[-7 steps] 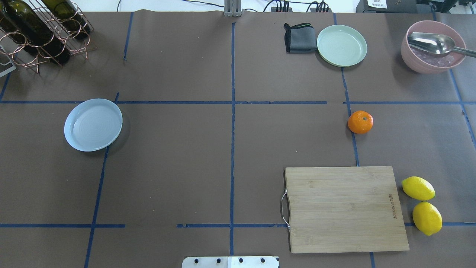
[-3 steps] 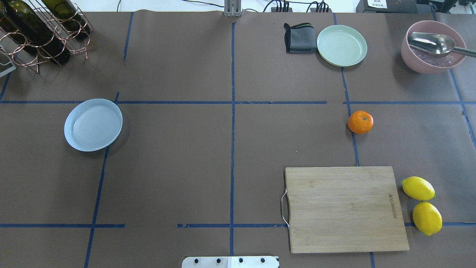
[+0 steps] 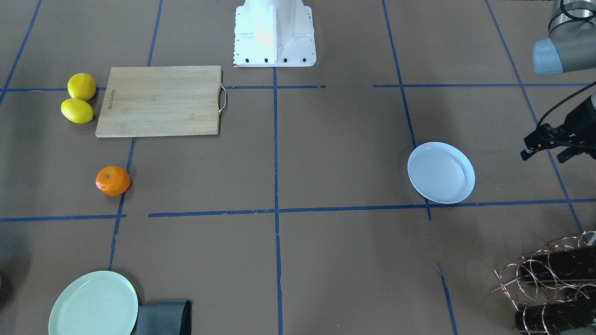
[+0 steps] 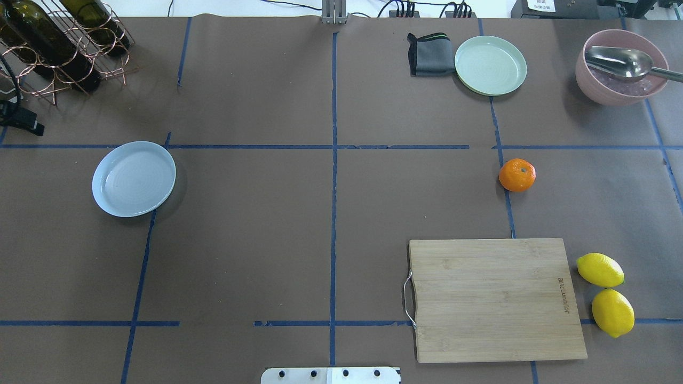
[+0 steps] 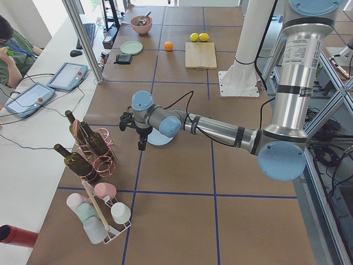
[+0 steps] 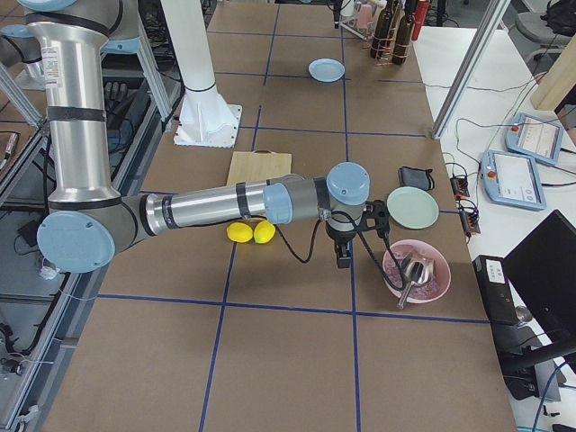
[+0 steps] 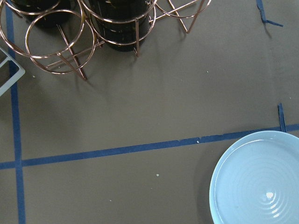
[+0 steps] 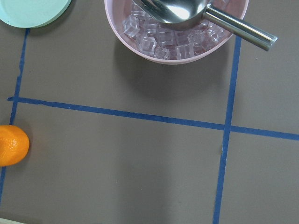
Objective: Pick orange to plate
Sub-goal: 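Reach the left gripper to the rim of the light blue plate and grip it, then drag the light blue plate with the left gripper toward the table center, then release the plate and withdraw the left gripper while the right gripper reaches toward the orange, then lower the right gripper onto the orange and close on it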
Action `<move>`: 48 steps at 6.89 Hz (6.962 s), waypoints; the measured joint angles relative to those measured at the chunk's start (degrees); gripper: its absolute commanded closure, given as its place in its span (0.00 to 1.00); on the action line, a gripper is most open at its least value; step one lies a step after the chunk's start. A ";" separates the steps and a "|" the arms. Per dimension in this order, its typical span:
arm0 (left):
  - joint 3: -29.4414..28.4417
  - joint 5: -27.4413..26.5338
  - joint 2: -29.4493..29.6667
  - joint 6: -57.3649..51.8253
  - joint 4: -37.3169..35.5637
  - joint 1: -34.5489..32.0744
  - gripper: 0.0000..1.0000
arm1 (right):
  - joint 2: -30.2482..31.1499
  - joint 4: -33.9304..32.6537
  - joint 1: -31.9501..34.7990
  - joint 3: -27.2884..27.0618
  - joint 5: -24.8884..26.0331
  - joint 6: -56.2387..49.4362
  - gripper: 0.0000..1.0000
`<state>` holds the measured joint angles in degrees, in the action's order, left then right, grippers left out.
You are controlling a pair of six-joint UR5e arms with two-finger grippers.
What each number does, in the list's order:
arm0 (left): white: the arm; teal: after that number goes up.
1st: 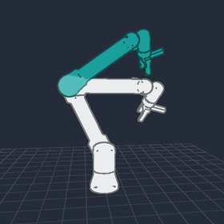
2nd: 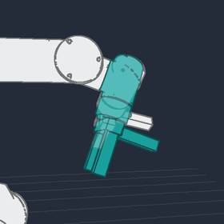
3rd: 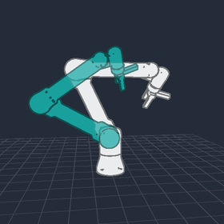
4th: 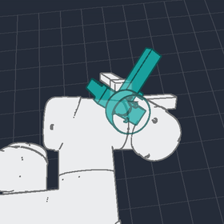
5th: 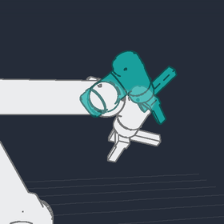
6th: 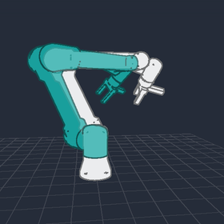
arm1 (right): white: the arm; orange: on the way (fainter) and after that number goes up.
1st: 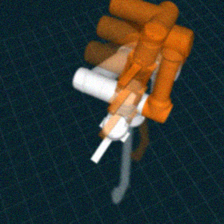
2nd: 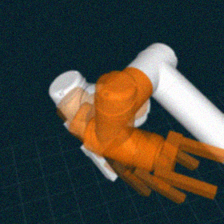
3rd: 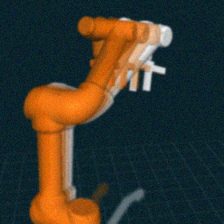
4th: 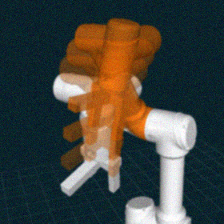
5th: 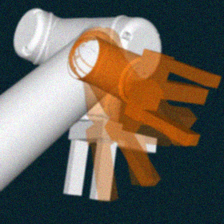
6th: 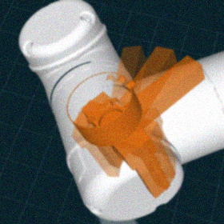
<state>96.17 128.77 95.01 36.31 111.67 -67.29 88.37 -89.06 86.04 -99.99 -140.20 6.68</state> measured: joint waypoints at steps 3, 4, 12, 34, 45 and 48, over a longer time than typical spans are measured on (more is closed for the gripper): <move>-1.93 -9.09 -1.09 16.49 8.86 10.45 0.01 | -0.07 5.56 -2.07 -0.08 0.10 8.40 0.00; -3.68 -10.36 -1.11 19.68 12.09 12.44 0.02 | -0.10 6.18 -2.53 -0.10 0.10 9.41 0.00; -7.29 -12.21 -1.05 23.65 17.00 16.73 0.63 | -0.22 6.53 -2.81 -0.11 0.13 10.11 0.00; -11.55 -17.76 30.90 66.72 11.37 35.21 0.00 | -12.14 6.61 -18.50 -1.01 5.32 36.50 0.00; -4.33 -8.10 25.72 58.71 10.59 23.44 0.00 | -13.26 6.59 -37.30 2.94 23.49 40.89 0.00; -2.37 -8.01 23.50 57.60 10.59 23.28 0.00 | -13.69 6.61 -38.69 4.86 23.57 40.85 0.00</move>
<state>93.79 120.76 118.50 93.91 122.26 -44.02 74.68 -82.44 47.35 -95.14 -116.63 47.53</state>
